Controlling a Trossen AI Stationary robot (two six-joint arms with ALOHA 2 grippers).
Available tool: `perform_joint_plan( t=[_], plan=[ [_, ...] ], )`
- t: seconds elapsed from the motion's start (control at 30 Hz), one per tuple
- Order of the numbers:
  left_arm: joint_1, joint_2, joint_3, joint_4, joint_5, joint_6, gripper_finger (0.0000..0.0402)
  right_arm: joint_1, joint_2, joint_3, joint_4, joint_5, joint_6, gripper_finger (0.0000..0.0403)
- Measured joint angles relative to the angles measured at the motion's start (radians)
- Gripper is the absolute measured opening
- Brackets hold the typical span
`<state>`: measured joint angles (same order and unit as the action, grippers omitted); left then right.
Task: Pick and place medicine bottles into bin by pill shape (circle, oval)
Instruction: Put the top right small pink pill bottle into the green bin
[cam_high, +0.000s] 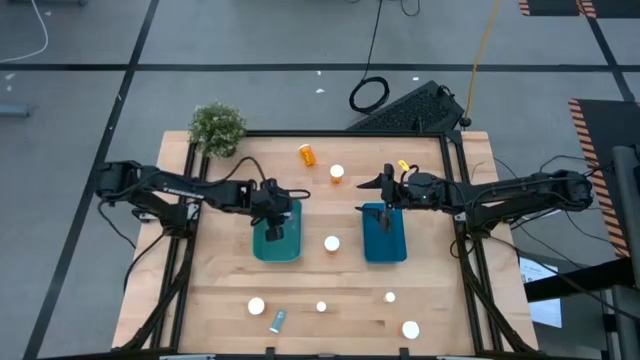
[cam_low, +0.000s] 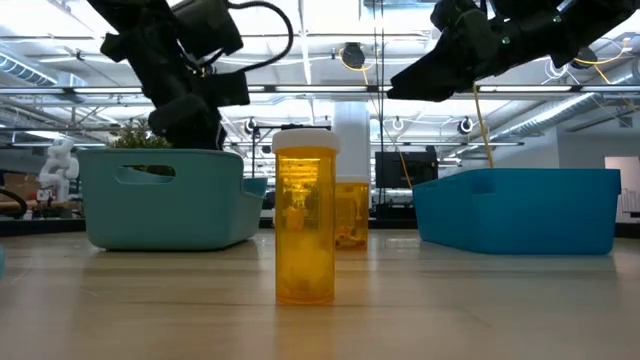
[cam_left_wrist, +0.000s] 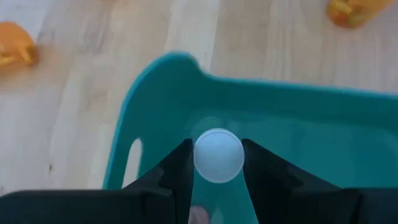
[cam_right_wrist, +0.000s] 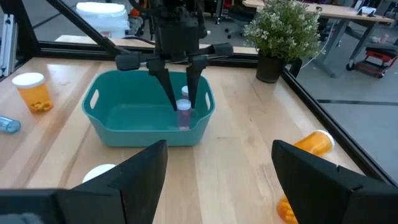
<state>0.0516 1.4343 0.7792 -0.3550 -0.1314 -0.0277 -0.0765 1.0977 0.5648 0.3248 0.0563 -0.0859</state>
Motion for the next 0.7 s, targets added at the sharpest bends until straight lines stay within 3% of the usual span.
perform_joint_plan(
  t=[0.5,0.7],
  plan=[
    [0.020,0.001,0.000,-0.010,-0.001,0.003,0.0128,0.000,0.000,0.000,0.000,0.000,-0.009,0.0281],
    [0.020,0.001,0.000,-0.010,-0.001,0.006,0.0153,0.000,0.000,0.000,0.000,0.000,-0.009,0.0281]
  ],
)
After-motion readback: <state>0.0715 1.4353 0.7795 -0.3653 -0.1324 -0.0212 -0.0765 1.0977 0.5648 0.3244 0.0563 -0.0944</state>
